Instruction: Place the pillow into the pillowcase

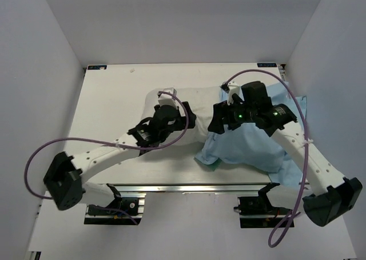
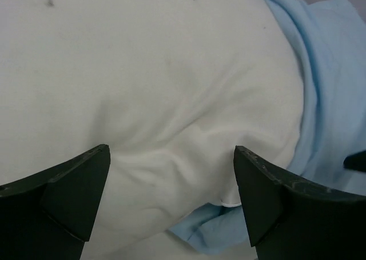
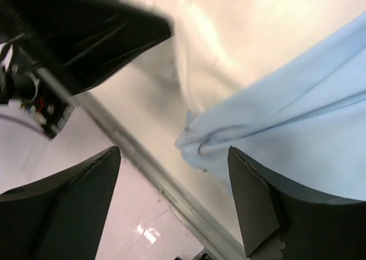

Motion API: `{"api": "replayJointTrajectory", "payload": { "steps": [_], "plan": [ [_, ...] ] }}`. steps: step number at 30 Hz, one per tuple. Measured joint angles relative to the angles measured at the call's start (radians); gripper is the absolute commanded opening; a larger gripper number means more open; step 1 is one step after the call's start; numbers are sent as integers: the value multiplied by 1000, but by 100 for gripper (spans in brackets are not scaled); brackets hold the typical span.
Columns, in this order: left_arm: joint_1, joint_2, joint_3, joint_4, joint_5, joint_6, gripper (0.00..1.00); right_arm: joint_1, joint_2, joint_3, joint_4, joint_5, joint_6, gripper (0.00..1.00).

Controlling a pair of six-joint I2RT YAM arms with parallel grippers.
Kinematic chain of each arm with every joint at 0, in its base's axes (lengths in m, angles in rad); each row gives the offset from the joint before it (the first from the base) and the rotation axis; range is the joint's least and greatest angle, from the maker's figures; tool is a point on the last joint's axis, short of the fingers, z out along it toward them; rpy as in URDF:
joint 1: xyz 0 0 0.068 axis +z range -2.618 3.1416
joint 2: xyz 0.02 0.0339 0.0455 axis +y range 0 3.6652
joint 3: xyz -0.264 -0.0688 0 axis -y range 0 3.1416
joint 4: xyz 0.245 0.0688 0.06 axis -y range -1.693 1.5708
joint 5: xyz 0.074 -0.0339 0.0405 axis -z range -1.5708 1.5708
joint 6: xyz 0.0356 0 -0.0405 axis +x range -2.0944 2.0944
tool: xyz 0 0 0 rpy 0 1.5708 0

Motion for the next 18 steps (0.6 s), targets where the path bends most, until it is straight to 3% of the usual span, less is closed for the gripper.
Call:
{"api": "replayJointTrajectory", "payload": {
  "steps": [5,8,12,18],
  "plan": [
    [16,-172,0,-109,-2,53,98,0,-45,117,-21,177,32,89],
    [30,-189,47,-165,-31,70,98,-5,-22,186,-26,323,68,89],
    [71,-112,183,-212,-47,98,98,-62,143,367,-33,446,100,89],
    [211,85,421,-286,5,102,98,-161,482,570,-21,489,84,88]
  ]
}}
